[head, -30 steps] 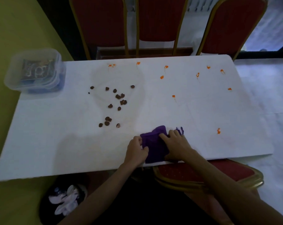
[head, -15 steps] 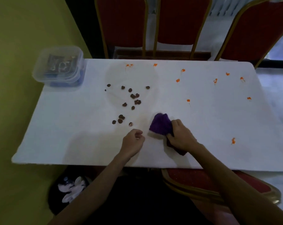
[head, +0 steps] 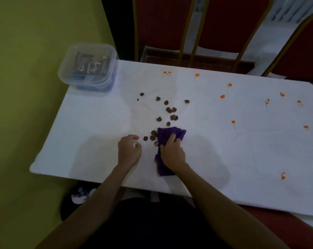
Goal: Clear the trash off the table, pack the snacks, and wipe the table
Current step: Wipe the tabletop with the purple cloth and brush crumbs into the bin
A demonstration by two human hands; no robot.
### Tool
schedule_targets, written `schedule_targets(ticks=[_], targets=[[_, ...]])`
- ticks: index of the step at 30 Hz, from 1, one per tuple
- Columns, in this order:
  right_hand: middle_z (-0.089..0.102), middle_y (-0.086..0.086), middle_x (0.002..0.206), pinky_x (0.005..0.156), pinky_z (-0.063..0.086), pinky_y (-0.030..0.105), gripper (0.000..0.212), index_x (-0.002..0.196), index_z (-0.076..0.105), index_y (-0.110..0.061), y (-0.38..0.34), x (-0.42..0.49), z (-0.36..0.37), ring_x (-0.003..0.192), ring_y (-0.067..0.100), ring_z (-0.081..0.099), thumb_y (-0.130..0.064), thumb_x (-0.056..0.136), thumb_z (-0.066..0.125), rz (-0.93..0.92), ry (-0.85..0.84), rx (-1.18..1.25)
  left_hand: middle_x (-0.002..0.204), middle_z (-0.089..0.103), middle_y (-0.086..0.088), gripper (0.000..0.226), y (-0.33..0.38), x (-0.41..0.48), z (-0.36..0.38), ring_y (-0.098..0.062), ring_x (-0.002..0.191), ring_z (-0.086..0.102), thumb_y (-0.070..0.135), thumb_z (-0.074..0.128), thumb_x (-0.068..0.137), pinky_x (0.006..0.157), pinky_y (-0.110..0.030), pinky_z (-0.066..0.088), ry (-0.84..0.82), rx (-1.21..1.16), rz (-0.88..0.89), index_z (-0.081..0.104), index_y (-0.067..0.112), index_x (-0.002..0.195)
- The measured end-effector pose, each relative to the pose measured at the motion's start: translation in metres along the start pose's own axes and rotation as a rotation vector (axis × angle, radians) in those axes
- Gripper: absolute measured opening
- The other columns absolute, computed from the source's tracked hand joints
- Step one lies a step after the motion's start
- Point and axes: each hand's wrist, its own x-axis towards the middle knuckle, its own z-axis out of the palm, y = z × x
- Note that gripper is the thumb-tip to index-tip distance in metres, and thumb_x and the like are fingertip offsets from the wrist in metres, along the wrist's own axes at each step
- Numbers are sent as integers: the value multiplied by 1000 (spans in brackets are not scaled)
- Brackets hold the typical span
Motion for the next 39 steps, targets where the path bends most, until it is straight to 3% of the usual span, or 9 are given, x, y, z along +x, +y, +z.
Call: schedule_targets(ticks=[3,7,11,16,23,26,30,35,39], targets=[[51,16,124,78,58,43,43,136,30,-9,-22,7,-3,94,31,64,-26,101,48,-69,-85,-12,127,60,-13,30,-16,17,3,-31,126,49,11,59,90,107,-38,38,29,69,75,63,9,119],[53,12,113,77,56,44,28,123,35,-12,-2,25,-41,87,26,60,-26,101,44,-25,71,2,160,25,-18,38,-28,38,5,-35,152,9,25,43,102,120,-51,12,20,202,36,52,11,136],[54,18,118,82,55,51,32,124,35,-9,30,61,-76,97,36,61,-27,100,47,182,227,61,165,8,-13,46,-38,54,8,-29,153,-3,29,32,105,122,-56,1,-12,259,47,37,15,148],[45,22,133,72,42,43,46,139,28,-6,14,87,-62,102,43,60,-27,102,45,316,238,101,166,-4,-10,54,-51,57,16,-27,153,-10,35,23,105,122,-57,-1,-3,400,107,14,23,157],[48,15,129,74,48,43,49,144,25,-13,-38,72,-33,99,33,60,-30,102,45,122,94,59,166,8,-12,55,-63,55,23,-29,154,3,39,23,104,121,-58,8,122,517,182,20,22,157],[50,15,121,76,47,43,45,139,29,-12,-26,81,-64,93,31,57,-30,102,45,168,237,109,165,13,-13,52,-63,54,26,-28,154,7,34,29,105,122,-56,8,188,508,202,26,21,155],[46,20,131,88,49,53,46,140,28,-12,6,127,-111,109,42,59,-30,102,46,298,342,50,165,12,-11,52,-63,54,27,-26,154,4,31,33,105,122,-56,8,213,486,205,26,22,156],[42,22,135,75,43,45,45,139,31,-10,13,162,-112,107,45,58,-21,99,48,326,290,-57,165,15,-11,52,-66,55,30,-26,154,6,29,36,104,122,-56,10,249,469,223,29,21,155],[44,19,131,72,42,42,41,137,33,-11,-27,155,-73,100,40,59,-20,99,45,142,265,-65,165,15,-11,51,-65,55,31,-25,154,6,30,35,104,122,-56,10,250,455,222,30,21,155]])
